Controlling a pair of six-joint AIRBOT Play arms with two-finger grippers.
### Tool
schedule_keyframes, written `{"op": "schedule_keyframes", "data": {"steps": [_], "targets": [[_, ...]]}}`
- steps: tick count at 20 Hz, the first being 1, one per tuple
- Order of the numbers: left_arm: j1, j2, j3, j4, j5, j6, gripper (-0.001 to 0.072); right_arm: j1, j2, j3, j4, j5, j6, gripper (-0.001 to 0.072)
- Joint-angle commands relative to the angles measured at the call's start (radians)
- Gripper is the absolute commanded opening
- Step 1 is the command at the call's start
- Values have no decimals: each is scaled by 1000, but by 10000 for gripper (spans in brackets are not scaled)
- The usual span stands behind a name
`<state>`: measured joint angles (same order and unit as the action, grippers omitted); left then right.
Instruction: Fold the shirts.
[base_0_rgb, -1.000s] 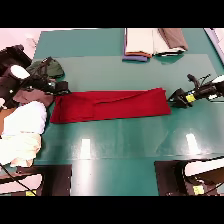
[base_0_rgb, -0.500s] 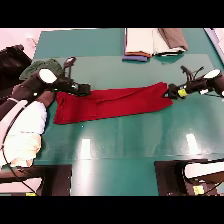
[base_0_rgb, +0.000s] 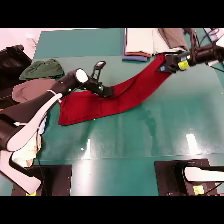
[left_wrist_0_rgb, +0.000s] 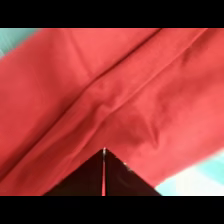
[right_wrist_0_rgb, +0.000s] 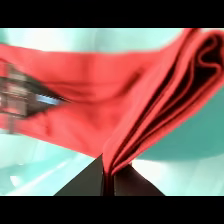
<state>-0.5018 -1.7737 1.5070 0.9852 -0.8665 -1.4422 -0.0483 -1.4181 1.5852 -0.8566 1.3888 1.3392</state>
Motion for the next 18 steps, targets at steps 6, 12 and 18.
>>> {"op": "schedule_keyframes", "data": {"steps": [6,12,18], "targets": [[-18,-71,52,3,-14,0,23,229,-45,273,2,7,121,14],[63,-5,66,8,-49,-2,22,346,-100,319,2,-14,146,14],[363,333,66,139,-98,3,23,552,-178,319,3,-130,145,15]]}}
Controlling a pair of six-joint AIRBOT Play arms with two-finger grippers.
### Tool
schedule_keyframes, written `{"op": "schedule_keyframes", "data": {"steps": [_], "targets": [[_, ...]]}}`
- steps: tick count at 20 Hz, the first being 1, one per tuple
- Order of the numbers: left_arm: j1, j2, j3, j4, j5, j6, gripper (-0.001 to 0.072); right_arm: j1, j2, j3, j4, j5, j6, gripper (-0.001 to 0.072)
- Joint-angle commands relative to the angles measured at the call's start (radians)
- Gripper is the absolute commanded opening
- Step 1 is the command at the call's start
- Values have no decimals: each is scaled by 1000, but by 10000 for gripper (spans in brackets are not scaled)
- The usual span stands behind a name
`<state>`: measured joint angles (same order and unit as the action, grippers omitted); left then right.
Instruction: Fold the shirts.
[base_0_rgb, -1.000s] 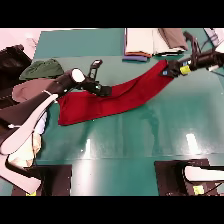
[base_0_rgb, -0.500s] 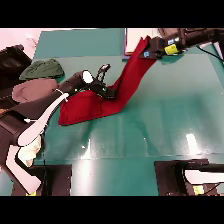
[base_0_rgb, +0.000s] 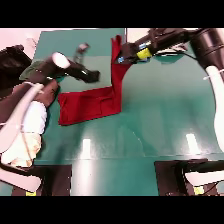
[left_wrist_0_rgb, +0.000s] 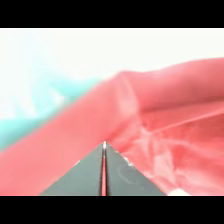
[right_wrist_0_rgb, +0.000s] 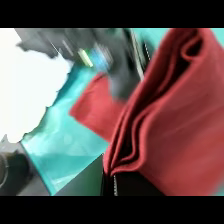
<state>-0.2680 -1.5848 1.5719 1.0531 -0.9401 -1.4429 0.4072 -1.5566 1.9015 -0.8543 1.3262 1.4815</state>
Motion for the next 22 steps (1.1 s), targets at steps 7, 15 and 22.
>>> {"op": "schedule_keyframes", "data": {"steps": [7,15,22], "targets": [[399,440,1,126,-51,4,23,419,-340,57,203,-505,-153,323],[381,469,-1,124,-138,24,23,264,-221,-93,-55,-341,-146,305],[223,469,-1,124,-118,42,23,-98,-80,-481,-75,-226,-86,537]]}}
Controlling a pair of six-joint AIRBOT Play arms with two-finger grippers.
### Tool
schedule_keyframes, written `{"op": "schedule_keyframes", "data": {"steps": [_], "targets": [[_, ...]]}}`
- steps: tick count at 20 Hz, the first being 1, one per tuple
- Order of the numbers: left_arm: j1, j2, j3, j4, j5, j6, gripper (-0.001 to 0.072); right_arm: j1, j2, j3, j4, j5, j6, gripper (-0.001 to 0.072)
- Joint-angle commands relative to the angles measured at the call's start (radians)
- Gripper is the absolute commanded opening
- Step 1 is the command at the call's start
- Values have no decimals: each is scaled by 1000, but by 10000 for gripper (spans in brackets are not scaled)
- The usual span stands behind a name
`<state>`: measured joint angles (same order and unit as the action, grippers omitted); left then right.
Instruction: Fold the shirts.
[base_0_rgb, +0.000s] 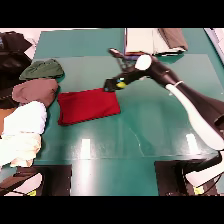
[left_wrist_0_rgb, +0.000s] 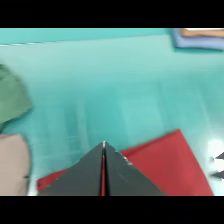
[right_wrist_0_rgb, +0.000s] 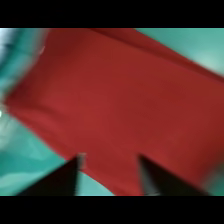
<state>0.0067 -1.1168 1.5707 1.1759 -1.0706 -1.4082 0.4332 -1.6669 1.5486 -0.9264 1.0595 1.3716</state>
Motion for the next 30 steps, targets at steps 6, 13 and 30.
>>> {"op": "schedule_keyframes", "data": {"steps": [6,13,30], "targets": [[-88,1,-3,-8,24,22,23,-168,-132,-162,210,30,-11,527],[-88,1,-5,-10,21,21,24,3,-366,100,322,-23,-13,297],[-344,1,-7,-57,43,20,23,-771,331,-231,-215,-14,55,15]]}}
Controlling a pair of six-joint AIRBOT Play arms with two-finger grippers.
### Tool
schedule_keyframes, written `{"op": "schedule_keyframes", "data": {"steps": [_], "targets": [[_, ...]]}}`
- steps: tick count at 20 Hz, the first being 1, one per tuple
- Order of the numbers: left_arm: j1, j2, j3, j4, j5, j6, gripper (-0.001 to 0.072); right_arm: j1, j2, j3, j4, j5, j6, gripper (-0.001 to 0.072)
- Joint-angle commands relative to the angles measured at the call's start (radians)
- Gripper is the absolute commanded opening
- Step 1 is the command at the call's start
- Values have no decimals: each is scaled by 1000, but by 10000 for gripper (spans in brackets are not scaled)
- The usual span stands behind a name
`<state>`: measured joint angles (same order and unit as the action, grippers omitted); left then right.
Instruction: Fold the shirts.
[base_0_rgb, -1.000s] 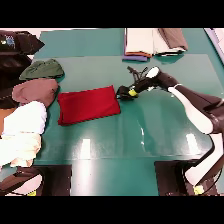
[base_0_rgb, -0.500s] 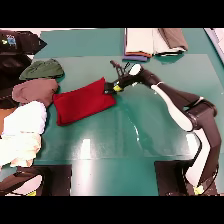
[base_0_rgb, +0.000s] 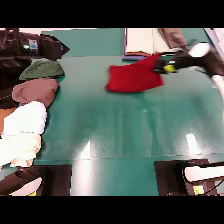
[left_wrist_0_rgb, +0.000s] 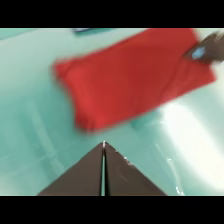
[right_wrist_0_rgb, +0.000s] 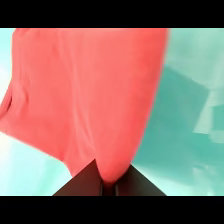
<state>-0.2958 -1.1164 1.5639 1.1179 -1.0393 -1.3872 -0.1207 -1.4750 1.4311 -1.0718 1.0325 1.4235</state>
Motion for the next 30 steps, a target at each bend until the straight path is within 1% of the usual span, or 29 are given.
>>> {"op": "schedule_keyframes", "data": {"steps": [1,5,8,10,14,15,16,17,18,19,20,21,22,23,25,28,30], "targets": [[-41,0,0,-3,14,-6,23,-308,177,-145,-77,14,11,15],[-41,0,0,0,39,-29,22,-676,318,-275,-77,-38,13,14],[-41,0,0,0,43,-34,23,-863,383,-372,-82,-54,13,15],[-41,0,0,0,47,-48,23,-925,410,-441,-82,-54,13,14],[-41,0,0,0,41,-48,23,-935,442,-559,-84,-52,12,15],[-41,0,0,0,36,-48,23,-935,439,-566,-94,-37,11,16],[-41,0,0,0,32,-45,23,-934,436,-561,-142,-15,11,26],[-41,0,0,1,27,-44,24,-934,433,-544,-224,12,12,133],[-41,0,0,1,24,-44,23,-934,428,-515,-315,40,13,313],[-41,0,0,1,25,-44,23,-934,422,-478,-390,73,13,445],[-41,0,0,1,26,-44,23,-934,415,-437,-460,107,17,512],[-41,0,0,1,26,-44,23,-934,409,-392,-503,132,19,519],[-41,0,0,1,25,-44,23,-934,410,-350,-491,138,34,519],[-41,0,0,1,26,-44,23,-929,417,-321,-456,129,55,519],[-41,0,0,1,26,-44,24,-882,444,-289,-306,88,53,518],[-41,0,0,1,26,-44,24,-702,504,-286,-138,68,53,518],[-41,0,0,1,34,-44,24,-521,537,-286,-98,69,53,518]]}}
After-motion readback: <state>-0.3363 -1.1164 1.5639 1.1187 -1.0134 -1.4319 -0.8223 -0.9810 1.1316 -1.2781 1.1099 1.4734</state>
